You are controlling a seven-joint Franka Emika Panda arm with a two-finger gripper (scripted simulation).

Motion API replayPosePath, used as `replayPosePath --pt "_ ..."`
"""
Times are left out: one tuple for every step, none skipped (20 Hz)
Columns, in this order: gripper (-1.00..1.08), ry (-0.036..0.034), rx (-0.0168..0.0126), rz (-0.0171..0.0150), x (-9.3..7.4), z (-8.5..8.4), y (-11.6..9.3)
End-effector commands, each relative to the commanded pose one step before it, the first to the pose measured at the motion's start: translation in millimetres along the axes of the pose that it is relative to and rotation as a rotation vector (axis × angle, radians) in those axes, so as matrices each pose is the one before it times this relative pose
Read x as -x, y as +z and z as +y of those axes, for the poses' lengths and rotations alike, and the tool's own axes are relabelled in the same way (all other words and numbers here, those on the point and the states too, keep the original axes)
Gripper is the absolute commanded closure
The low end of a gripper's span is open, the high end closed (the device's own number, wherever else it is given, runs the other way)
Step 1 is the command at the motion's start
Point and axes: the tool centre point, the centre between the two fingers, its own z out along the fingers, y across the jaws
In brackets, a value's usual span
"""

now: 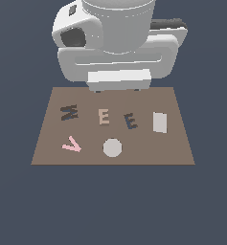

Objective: Insert a designated object into the corresponding slot on a board.

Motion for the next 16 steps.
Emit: replayPosePath --pt "-0.92 0.00000 0.00000 0.00000 0.00 0.01 0.00" --pt "-0.92 0.00000 0.00000 0.00000 0.03 0.19 0.32" --pt "-0.92 -0.00066 0.00021 0.00002 0.09 0.14 0.94" --pt "-0.92 -0.00066 0.00020 0.00001 0.15 0.53 1.58" --pt "-0.92 -0.00093 0.00028 0.00001 0.20 0.73 2.21" --pt "-0.92 -0.00148 0.00045 0.00002 0.26 0.76 2.85" --pt "-0.92 -0.00148 0.00045 0.00002 0.32 1.15 3.50" --pt "-0.92 -0.00187 0.00057 0.00002 0.38 1.29 4.15" --pt "-0.92 -0.00229 0.00069 0.00003 0.43 1.41 4.81" --pt "-0.92 -0.00247 0.00075 0.00003 0.49 1.70 5.49" --pt "-0.92 -0.00288 0.00087 0.00004 0.53 1.85 6.19" --pt "-0.92 -0.00310 0.00094 0.00005 0.57 2.11 6.86" --pt "-0.92 -0.00337 0.00102 0.00005 0.60 2.30 7.47" --pt "-0.92 -0.00368 0.00111 0.00006 0.60 2.43 8.03" --pt "-0.92 -0.00380 0.00115 0.00006 0.60 2.65 8.54" --pt "-0.92 -0.00402 0.00121 0.00007 0.57 2.67 8.83"
